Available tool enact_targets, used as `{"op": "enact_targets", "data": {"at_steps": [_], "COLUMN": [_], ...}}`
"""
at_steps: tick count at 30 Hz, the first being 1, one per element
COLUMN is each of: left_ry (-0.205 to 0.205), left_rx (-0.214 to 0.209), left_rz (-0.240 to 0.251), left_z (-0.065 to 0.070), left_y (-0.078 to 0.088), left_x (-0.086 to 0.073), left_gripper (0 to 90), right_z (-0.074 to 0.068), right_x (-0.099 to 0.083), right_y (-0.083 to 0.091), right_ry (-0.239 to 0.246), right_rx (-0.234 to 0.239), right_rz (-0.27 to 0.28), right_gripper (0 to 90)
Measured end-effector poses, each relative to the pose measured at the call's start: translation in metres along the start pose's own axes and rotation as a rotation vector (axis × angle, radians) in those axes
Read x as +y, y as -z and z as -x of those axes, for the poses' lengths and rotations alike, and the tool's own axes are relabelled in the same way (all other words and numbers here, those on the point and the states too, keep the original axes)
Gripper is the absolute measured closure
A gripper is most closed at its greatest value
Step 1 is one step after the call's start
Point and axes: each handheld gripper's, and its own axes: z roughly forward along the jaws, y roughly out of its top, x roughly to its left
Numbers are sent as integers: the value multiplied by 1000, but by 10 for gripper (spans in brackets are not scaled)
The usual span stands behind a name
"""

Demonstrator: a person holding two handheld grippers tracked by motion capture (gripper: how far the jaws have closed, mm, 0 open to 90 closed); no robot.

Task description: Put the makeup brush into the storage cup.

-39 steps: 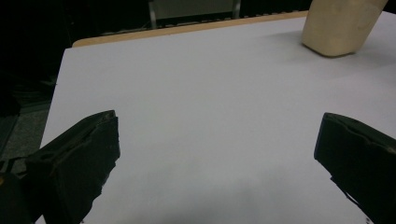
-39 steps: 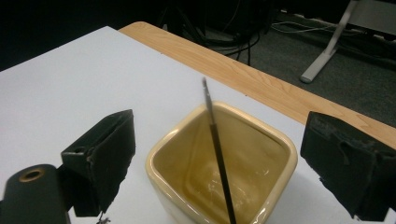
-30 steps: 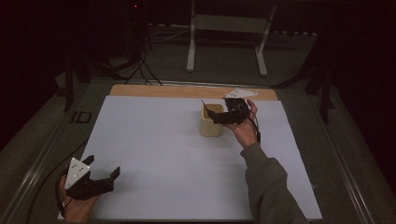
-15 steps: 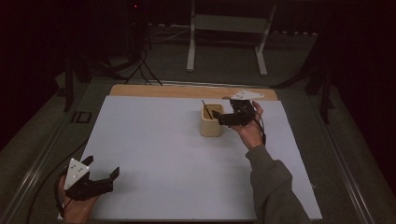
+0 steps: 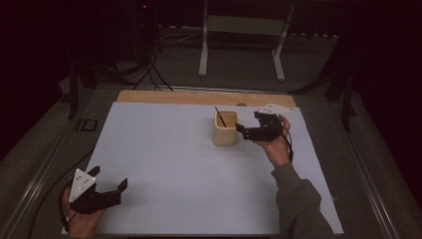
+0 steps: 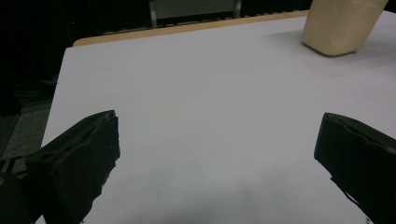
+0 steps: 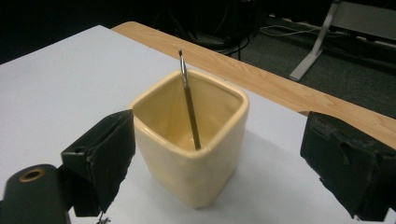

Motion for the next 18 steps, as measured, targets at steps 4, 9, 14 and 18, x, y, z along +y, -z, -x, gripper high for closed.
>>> {"op": "enact_targets", "data": {"at_steps": [4,9,14,18], "left_ry": [-1,0,0,1], "left_rx": [-2,-1,-1,-1], "left_rz": [-1,-2,-2,-1], "left_z": [0,1,1,1], "left_y": [0,-1,-1,-1], "left_x": [0,0,0,0], "left_gripper": [14,14,14,13], "right_z": [3,8,10,12], "right_x": [-7,-15,-22,-29], "right_y": [9,18,27,33], "right_ry": [-5,-12,-19,-20], "right_rx": [-2,-7,-7,-16], "right_rz": [7,15,25,24], "right_gripper": [100,100,100,100]}}
